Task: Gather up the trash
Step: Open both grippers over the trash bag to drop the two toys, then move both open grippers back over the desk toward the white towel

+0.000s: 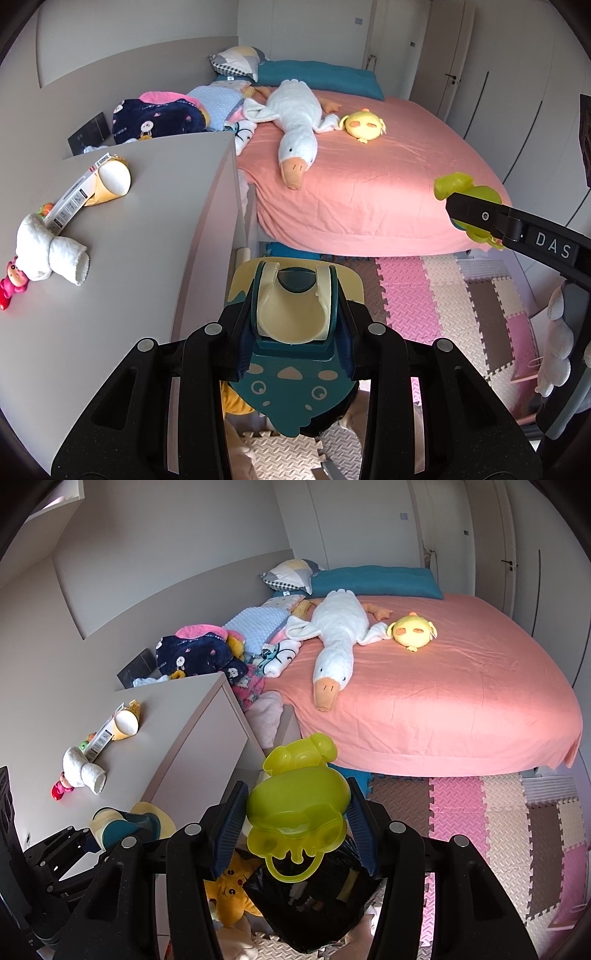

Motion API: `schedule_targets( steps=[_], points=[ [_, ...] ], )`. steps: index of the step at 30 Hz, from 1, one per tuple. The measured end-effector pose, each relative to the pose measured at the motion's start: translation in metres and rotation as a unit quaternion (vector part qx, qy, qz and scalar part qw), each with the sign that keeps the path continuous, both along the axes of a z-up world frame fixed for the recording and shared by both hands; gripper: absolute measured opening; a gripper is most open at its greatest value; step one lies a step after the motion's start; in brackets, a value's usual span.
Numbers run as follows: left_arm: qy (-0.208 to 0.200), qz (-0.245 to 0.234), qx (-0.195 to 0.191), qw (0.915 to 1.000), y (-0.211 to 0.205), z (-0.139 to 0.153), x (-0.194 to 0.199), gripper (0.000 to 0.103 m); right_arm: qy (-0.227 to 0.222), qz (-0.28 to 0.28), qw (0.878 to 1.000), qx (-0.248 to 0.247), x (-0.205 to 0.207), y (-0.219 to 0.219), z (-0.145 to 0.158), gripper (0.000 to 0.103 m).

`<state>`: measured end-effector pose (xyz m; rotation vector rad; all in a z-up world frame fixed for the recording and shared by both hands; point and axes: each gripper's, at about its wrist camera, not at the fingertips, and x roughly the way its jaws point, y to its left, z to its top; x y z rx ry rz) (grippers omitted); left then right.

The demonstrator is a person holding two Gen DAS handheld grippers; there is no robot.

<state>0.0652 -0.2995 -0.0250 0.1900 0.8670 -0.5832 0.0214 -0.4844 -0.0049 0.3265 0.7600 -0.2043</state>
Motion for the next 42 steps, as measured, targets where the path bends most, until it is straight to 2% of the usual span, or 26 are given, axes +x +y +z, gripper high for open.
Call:
schedule_targets(
  steps=[2,3,4,5,6,13,18,30,42],
  points=[
    [0.016,-0.018,0.007,0.9997,-0.002,-0.006,0.001,0.036,0.007,0.002,1.000,0.001,0.005,0.000,-0.003,0.054],
    [0.013,-0.019,0.012,0.9997,-0.002,-0.008,0.000,0.047,0.011,-0.004,1.000,-0.003,0.007,0.001,-0.002,0.058],
    [0.001,-0.010,0.018,0.9998,0.000,-0.007,-0.001,0.073,0.007,-0.016,1.000,-0.011,0.007,0.001,0.000,0.067],
    [-0.017,0.003,0.022,0.9996,0.004,-0.004,-0.003,0.084,-0.002,-0.027,0.999,-0.021,0.006,0.001,0.003,0.071],
    [-0.033,0.016,0.022,0.9991,0.010,-0.001,-0.004,0.090,-0.010,-0.033,0.999,-0.029,0.004,0.001,0.006,0.074],
    [-0.034,0.055,0.013,0.9978,0.039,0.008,0.010,0.090,-0.016,-0.028,0.999,-0.024,0.009,0.001,0.010,0.074],
    [-0.028,0.053,0.015,0.9981,0.046,0.002,0.011,0.090,-0.010,-0.011,1.000,-0.020,0.017,0.013,0.007,0.074],
    [-0.029,0.094,0.016,0.9951,0.092,-0.001,0.016,0.090,-0.007,0.043,0.999,-0.012,0.043,0.066,0.003,0.074],
    [-0.036,0.170,0.017,0.9846,0.168,0.007,0.026,0.090,-0.019,0.109,0.994,-0.017,0.072,0.130,0.004,0.074]
  ],
)
